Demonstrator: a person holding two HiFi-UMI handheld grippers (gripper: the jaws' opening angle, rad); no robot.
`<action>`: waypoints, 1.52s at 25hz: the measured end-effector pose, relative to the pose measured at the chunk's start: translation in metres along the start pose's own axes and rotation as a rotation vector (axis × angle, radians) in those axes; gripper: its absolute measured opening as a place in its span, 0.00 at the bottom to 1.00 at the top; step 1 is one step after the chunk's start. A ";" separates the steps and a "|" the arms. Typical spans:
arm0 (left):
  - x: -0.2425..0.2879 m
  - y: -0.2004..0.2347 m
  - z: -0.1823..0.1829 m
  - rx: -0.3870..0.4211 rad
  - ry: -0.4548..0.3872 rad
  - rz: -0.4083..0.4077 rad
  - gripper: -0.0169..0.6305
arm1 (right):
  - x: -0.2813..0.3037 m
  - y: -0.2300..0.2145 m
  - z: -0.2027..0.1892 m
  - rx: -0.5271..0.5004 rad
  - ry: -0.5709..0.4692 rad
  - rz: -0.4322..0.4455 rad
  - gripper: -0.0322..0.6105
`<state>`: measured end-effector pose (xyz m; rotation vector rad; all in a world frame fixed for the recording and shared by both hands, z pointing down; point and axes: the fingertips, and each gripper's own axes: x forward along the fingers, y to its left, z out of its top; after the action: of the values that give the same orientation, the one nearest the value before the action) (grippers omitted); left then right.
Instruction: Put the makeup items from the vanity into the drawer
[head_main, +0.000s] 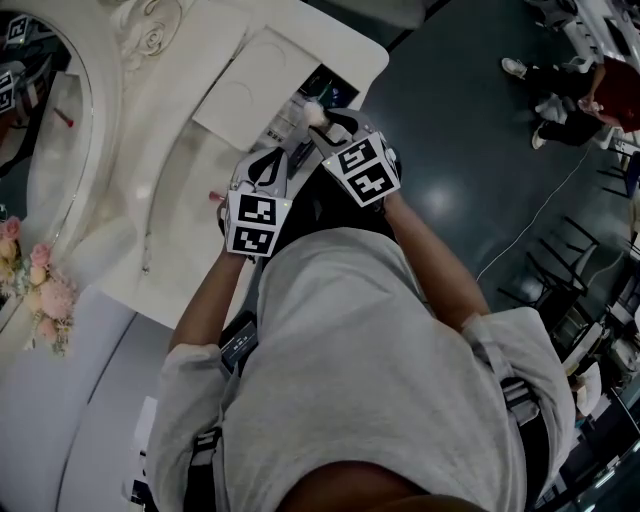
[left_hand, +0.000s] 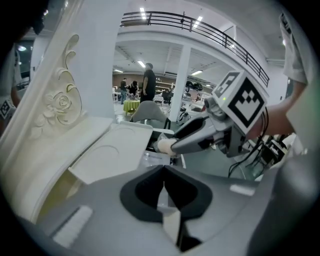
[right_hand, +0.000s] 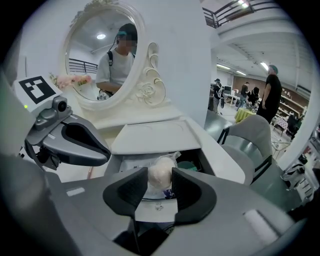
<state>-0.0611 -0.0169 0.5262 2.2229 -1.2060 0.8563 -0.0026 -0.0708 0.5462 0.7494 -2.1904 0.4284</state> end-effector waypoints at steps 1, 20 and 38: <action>0.000 0.000 -0.001 -0.003 0.002 0.002 0.03 | 0.003 -0.001 0.000 0.005 0.002 0.002 0.29; -0.008 0.007 -0.018 -0.049 0.030 0.049 0.03 | 0.033 -0.007 -0.004 0.008 0.047 0.040 0.30; -0.035 0.012 -0.038 -0.043 0.045 0.090 0.03 | 0.025 0.001 0.007 -0.013 -0.001 0.036 0.35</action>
<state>-0.0976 0.0214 0.5292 2.1174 -1.2995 0.9019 -0.0204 -0.0826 0.5605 0.7045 -2.2079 0.4319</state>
